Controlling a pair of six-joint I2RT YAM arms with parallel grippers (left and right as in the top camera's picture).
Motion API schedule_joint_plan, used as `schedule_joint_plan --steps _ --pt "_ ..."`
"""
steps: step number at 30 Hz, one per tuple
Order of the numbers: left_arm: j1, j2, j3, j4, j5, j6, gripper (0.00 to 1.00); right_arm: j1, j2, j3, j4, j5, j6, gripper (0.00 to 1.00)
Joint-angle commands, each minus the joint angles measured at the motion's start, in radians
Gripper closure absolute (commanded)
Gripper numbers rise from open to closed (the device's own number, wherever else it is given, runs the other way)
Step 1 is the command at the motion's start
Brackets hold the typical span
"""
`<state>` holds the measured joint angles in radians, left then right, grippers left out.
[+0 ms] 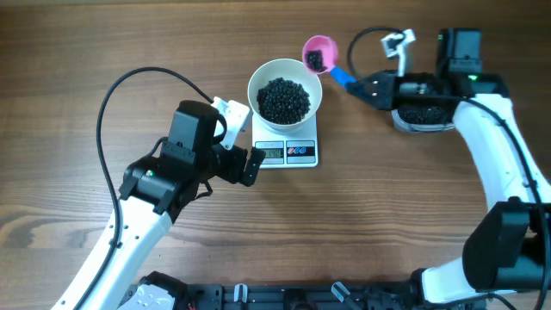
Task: Scoop item into bowl and weigh 150g on scale
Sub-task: 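Lift the filled scoop with the right gripper toward the white bowl, then tilt the pink scoop over the bowl with the right gripper to pour beans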
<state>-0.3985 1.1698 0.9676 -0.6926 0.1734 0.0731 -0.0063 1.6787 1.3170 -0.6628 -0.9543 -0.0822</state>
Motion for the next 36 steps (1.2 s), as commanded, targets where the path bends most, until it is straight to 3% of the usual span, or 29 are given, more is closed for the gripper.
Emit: schedule_joint_plan --steps 1,7,12,36 --pt "-0.005 0.003 -0.006 0.0 0.016 0.002 0.0 0.063 -0.014 0.005 0.038 0.15 -0.004 0.96" --pt "-0.005 0.003 -0.006 0.0 0.016 0.001 0.0 0.137 -0.014 0.005 0.089 0.164 -0.128 0.96" --pt "-0.005 0.003 -0.006 0.0 0.016 0.001 0.0 0.184 -0.014 0.005 0.105 0.294 -0.132 0.96" --pt "-0.005 0.003 -0.006 0.0 0.016 0.001 0.0 0.349 -0.014 0.005 0.077 0.631 -0.422 0.96"
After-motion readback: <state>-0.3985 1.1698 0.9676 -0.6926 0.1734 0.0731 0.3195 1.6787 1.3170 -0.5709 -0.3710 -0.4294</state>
